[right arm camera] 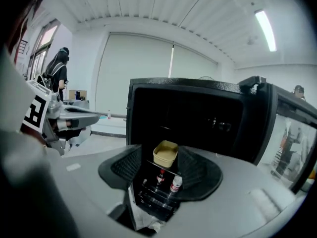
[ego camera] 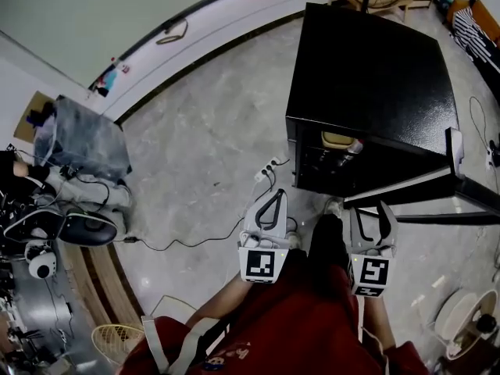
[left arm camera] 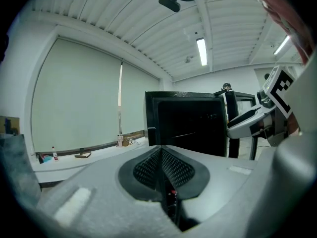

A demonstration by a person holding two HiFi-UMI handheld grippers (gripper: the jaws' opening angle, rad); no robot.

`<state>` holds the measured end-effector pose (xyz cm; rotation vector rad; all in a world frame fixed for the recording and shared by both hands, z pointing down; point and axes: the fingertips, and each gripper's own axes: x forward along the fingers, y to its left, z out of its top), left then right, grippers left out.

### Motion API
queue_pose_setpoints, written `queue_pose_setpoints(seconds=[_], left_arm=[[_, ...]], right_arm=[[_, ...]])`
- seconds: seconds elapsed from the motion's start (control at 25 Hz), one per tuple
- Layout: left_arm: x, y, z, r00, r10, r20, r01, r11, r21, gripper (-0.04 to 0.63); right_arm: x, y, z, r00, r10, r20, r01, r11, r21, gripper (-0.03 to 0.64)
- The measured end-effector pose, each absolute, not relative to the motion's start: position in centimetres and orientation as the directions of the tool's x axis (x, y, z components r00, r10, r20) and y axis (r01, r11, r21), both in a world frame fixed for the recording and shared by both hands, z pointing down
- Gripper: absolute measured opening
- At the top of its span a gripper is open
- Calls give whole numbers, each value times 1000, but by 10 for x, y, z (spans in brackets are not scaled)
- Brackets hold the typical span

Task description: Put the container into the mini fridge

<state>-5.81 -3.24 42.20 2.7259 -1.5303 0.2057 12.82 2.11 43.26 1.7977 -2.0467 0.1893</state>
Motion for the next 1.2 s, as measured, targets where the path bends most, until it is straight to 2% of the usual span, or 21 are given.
queue_pose_setpoints(seconds=[0.24,0.48,0.84,1.0,1.2], left_arm=[[-65,-39,389,510,-856,82,-854,-515,-69,3],[-79,-43,365,479,-877,48,-874,-481,-69,3],[-85,-44,350,465,-885,17,-882,-465,-75,3],[-79,-43,347,474,-880,15,-877,-474,-77,3],[-71,-41,348,486,-874,12,-872,-485,-61,3]], right_arm=[[125,8,380,-96,-965,244,-970,146,196,202],[128,3,345,-96,-984,153,-978,122,171,198],[133,0,334,-79,-990,117,-978,100,181,166],[135,3,336,-84,-989,119,-977,105,188,124],[137,4,337,-86,-990,108,-981,103,167,11]])
